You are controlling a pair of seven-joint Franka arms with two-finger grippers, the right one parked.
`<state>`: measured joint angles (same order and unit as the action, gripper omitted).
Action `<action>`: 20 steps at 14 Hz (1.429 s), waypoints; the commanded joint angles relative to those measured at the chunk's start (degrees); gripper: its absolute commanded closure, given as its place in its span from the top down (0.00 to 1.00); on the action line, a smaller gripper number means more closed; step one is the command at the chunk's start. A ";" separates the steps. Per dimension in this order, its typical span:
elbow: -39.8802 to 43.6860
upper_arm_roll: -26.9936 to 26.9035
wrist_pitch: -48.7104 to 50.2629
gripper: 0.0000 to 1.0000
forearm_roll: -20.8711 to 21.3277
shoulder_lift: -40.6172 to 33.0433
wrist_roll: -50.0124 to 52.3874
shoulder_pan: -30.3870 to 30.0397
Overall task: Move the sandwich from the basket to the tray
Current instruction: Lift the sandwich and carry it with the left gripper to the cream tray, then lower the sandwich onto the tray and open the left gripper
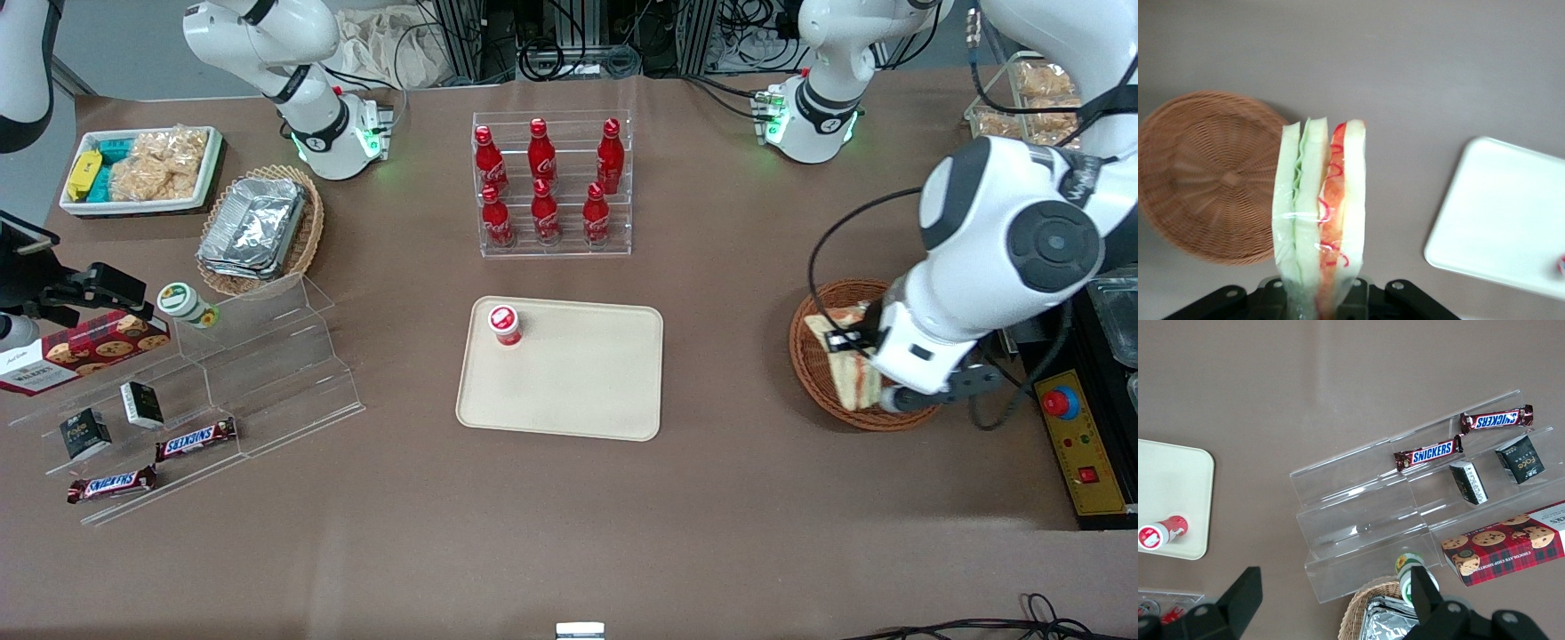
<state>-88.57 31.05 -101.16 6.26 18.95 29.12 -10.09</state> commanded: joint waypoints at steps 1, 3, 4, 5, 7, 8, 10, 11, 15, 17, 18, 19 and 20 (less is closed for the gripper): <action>3.67 0.68 0.79 0.00 0.59 8.35 0.14 8.73; 5.77 0.59 -3.32 0.00 2.60 14.85 5.91 14.54; 6.13 0.59 -5.78 0.00 3.22 17.84 9.43 16.05; 6.57 0.59 -9.11 0.00 4.27 20.57 10.86 17.11; 6.57 0.50 -14.66 0.00 5.77 24.36 12.44 19.92; 6.57 0.42 -16.08 0.00 7.26 25.85 13.93 20.45; 6.57 0.50 -18.28 0.00 10.51 28.23 15.70 20.72; 6.57 0.50 -19.16 0.23 10.78 28.76 16.23 21.25; 6.92 0.42 -19.34 1.00 12.98 28.77 16.06 21.34; 8.06 0.50 -18.64 1.00 13.34 28.25 16.32 21.25; 8.59 0.50 -18.55 1.00 13.51 27.81 16.24 21.08; 8.68 0.42 -18.46 1.00 13.51 26.93 16.15 20.81; 8.68 0.42 -17.33 1.00 13.51 25.45 16.06 20.20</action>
<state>-80.53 31.66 -120.88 18.70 47.06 44.03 10.35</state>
